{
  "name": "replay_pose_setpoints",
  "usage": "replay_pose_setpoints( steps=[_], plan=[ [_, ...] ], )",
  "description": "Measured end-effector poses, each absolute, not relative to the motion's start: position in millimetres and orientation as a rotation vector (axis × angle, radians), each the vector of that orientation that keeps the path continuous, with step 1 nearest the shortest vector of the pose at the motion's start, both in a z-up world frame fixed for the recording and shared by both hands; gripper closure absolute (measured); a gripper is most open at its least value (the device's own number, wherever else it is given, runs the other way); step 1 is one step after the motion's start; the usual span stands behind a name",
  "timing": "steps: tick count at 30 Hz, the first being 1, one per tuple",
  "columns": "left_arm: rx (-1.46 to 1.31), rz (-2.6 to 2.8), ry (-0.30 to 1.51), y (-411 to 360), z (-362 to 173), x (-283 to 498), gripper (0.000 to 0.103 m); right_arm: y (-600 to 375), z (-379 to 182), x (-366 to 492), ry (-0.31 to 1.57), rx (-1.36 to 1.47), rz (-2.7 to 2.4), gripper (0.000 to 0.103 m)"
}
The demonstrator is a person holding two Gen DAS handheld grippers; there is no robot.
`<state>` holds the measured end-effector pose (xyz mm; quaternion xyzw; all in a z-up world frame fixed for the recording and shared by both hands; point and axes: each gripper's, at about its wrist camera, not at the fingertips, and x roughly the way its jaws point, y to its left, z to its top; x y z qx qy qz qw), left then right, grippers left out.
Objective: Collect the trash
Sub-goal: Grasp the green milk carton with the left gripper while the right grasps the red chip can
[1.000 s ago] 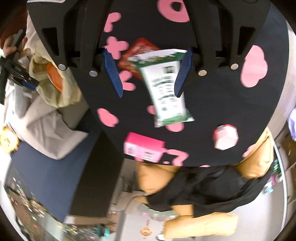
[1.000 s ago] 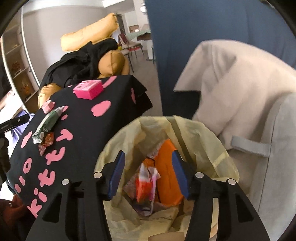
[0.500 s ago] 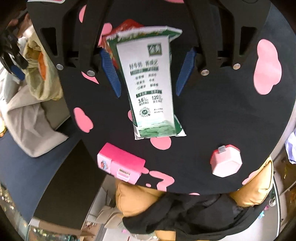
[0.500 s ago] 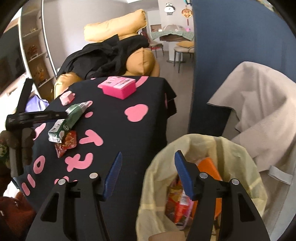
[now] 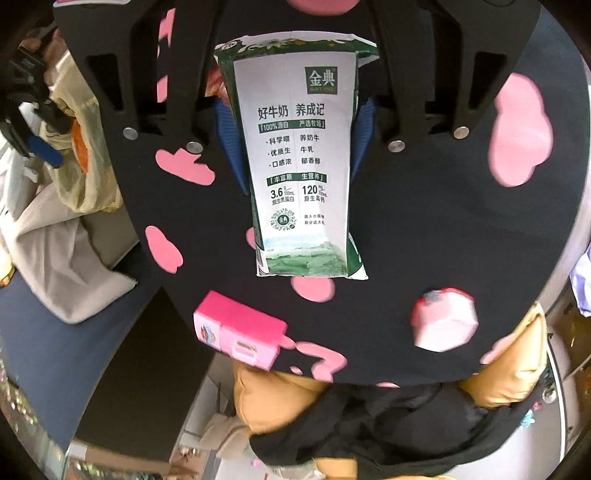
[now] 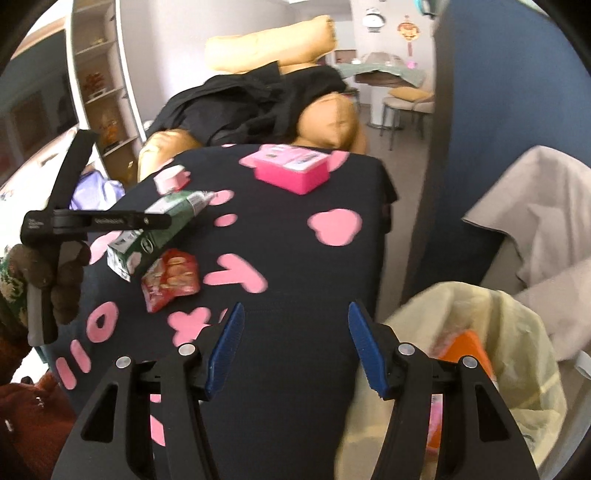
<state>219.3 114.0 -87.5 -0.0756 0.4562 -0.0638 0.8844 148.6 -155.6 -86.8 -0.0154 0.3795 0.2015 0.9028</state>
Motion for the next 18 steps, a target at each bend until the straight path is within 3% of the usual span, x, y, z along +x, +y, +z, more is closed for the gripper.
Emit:
replay_pose_setpoints(
  steps=[10, 18],
  plan=[
    [-0.168, 0.022, 0.9, 194.3, -86.3, 145.0, 0.054, -51.8, -98.2, 159.9, 0.838, -0.119, 0.641, 0.047],
    [-0.237, -0.006, 0.893, 213.6, -97.5, 122.6, 0.054, 7.2, -131.1, 186.1, 0.914, -0.239, 0.643, 0.047]
  ],
)
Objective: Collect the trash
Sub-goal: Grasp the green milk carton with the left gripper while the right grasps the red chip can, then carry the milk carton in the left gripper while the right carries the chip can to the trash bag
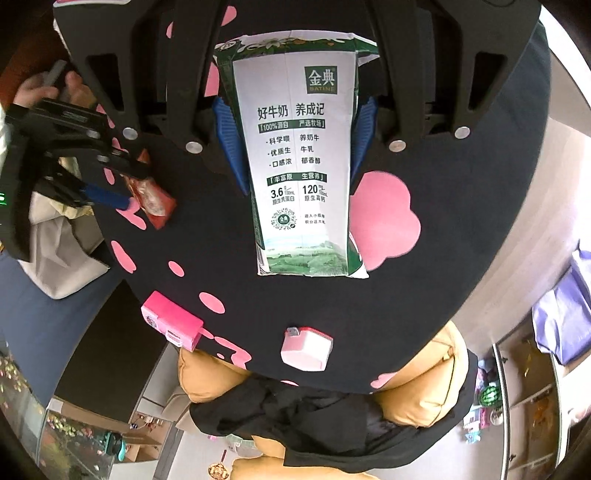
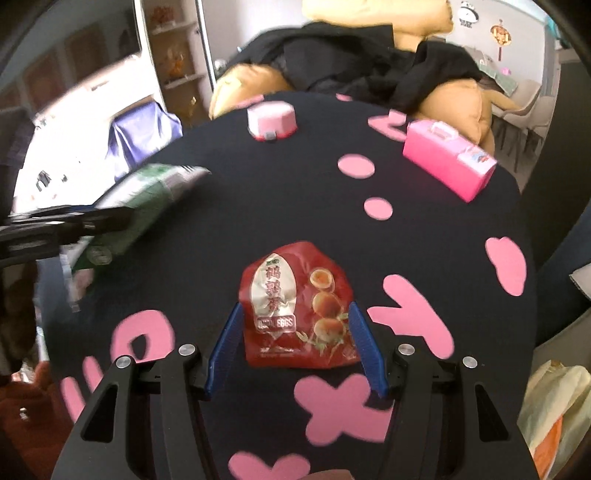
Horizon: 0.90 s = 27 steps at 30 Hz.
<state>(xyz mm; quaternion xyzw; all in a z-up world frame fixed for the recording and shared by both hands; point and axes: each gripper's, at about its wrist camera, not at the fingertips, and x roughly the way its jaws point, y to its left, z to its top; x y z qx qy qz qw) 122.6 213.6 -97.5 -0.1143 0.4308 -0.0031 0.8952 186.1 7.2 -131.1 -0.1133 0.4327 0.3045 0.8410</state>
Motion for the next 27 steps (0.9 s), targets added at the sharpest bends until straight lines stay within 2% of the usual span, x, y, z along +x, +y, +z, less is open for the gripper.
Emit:
replay_pose_setpoints(
  steps=[11, 13, 14, 15, 17, 27],
  plan=[
    [-0.261, -0.046, 0.881, 212.8, -103.5, 115.2, 0.054, 19.3, -136.9, 208.4, 0.935, -0.249, 0.626, 0.047],
    [-0.261, -0.046, 0.88, 213.1, -103.6, 114.9, 0.054, 19.2, -135.1, 206.2, 0.93, -0.248, 0.624, 0.057],
    [-0.263, -0.046, 0.877, 213.6, -103.4, 114.8, 0.054, 19.9, -133.7, 205.6, 0.926, -0.249, 0.627, 0.07],
    [-0.263, -0.043, 0.874, 214.2, -103.0, 114.8, 0.054, 20.1, -132.1, 204.0, 0.924, -0.253, 0.627, 0.075],
    [-0.261, -0.04, 0.867, 214.0, -101.5, 114.7, 0.054, 20.0, -128.6, 200.5, 0.919, -0.263, 0.63, 0.078],
    [-0.109, 0.001, 0.901, 192.1, -104.4, 121.6, 0.054, -3.7, -104.4, 188.3, 0.877, -0.291, 0.611, 0.079]
  ],
)
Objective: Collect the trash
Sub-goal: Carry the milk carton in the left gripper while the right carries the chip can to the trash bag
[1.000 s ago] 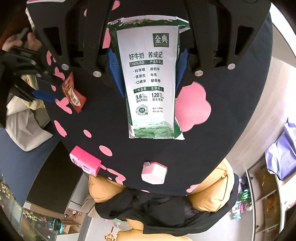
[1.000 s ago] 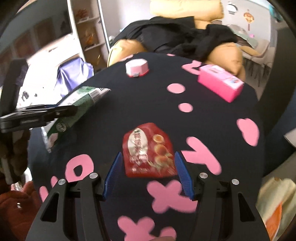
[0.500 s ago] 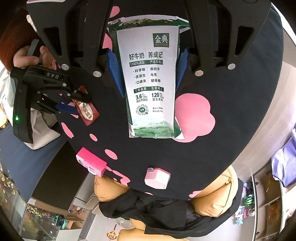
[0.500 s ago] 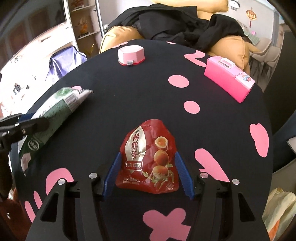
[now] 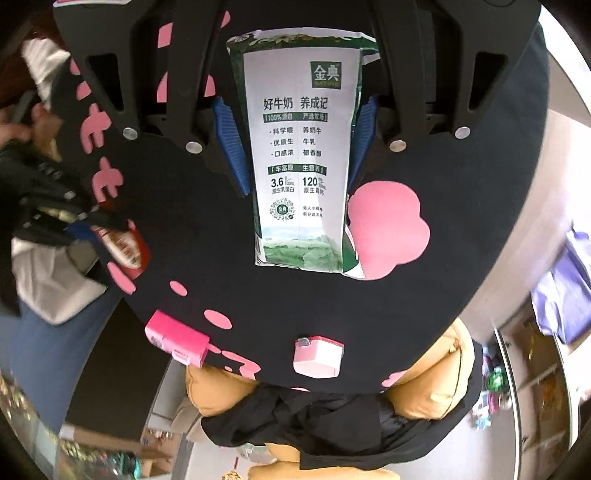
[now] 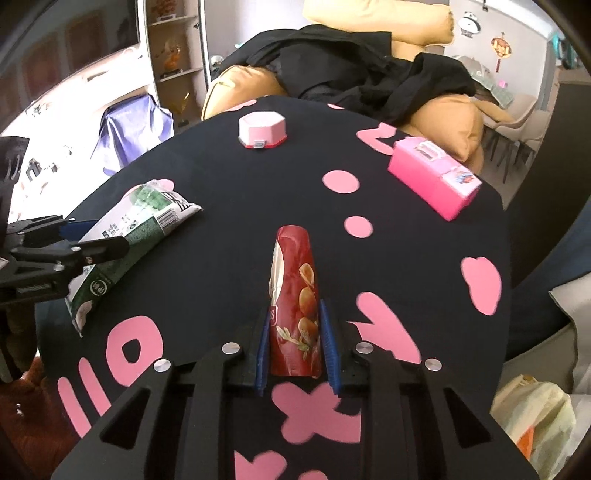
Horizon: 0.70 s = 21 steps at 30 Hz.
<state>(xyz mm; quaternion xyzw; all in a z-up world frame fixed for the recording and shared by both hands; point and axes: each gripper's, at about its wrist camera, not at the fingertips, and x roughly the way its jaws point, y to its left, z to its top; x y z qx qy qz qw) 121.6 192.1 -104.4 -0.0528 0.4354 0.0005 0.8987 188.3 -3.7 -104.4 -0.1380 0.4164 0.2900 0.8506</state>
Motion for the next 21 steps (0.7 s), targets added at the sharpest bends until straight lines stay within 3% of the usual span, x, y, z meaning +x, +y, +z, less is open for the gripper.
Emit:
replay_pose_setpoints(
  steps=[5, 12, 21],
  plan=[
    [-0.004, 0.007, 0.909, 178.3, -108.3, 132.1, 0.054, -18.1, -96.6, 188.0, 0.871, -0.278, 0.583, 0.079],
    [-0.062, -0.044, 0.884, 181.1, -106.7, 130.8, 0.054, -31.7, -95.6, 188.8, 0.869, -0.244, 0.568, 0.079],
    [-0.092, -0.053, 0.81, 171.1, -72.4, 133.5, 0.054, -54.3, -82.1, 184.2, 0.827, -0.204, 0.547, 0.079]
  ],
)
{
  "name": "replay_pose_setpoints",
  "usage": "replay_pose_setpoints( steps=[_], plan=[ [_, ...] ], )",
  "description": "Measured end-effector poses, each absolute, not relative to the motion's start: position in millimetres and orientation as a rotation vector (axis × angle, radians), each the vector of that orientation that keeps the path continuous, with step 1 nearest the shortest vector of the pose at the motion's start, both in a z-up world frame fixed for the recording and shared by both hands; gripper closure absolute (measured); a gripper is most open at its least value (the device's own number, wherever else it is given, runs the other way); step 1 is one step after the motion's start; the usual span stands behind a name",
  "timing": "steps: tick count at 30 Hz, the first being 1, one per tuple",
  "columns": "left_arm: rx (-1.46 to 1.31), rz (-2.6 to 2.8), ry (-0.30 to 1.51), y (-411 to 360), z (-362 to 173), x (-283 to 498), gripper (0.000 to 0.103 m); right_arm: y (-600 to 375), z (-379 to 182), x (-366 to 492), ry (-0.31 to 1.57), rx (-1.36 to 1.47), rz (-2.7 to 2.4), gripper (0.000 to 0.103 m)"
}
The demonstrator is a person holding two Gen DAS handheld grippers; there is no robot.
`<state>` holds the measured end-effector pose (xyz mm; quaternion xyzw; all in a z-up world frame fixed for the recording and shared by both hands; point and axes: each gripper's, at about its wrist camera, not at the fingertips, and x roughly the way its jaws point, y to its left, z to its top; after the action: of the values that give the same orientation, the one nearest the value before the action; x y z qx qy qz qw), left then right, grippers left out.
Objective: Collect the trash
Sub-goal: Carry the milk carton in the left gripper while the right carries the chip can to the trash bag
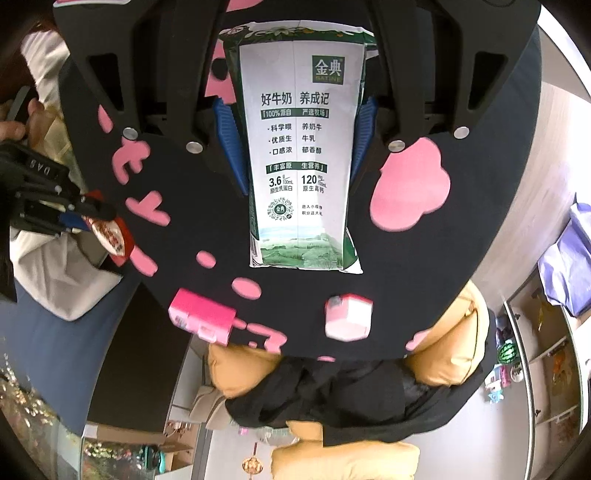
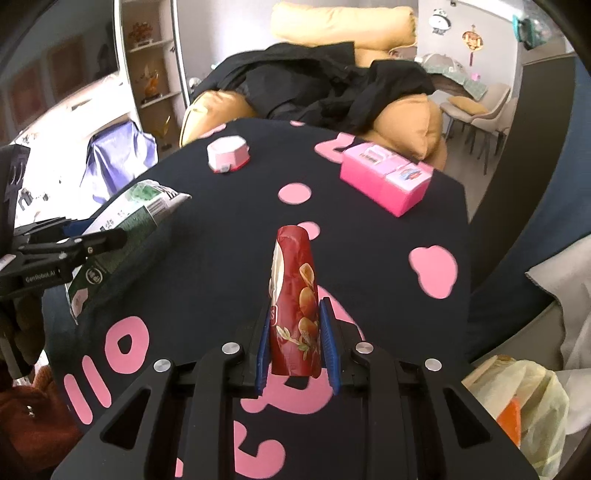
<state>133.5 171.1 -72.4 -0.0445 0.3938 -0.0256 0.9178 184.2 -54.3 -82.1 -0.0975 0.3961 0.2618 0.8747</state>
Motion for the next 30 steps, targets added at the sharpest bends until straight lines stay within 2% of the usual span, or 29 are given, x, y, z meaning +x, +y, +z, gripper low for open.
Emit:
replay_pose_setpoints(
  steps=[8, 18, 30],
  plan=[
    [-0.091, -0.11, 0.712, 138.2, -22.8, 137.7, 0.054, -95.1, -39.3, 169.7, 0.707, -0.149, 0.495, 0.079],
    [-0.068, -0.268, 0.6, 55.1, 31.2, 147.9, 0.054, -175.8, 10.4, 138.9, 0.563, -0.123, 0.367, 0.079],
    [0.022, -0.479, 0.633, -71.8, 22.2, 158.1, 0.054, -273.2, -6.5, 117.1, 0.584, -0.068, 0.221, 0.079]
  ],
)
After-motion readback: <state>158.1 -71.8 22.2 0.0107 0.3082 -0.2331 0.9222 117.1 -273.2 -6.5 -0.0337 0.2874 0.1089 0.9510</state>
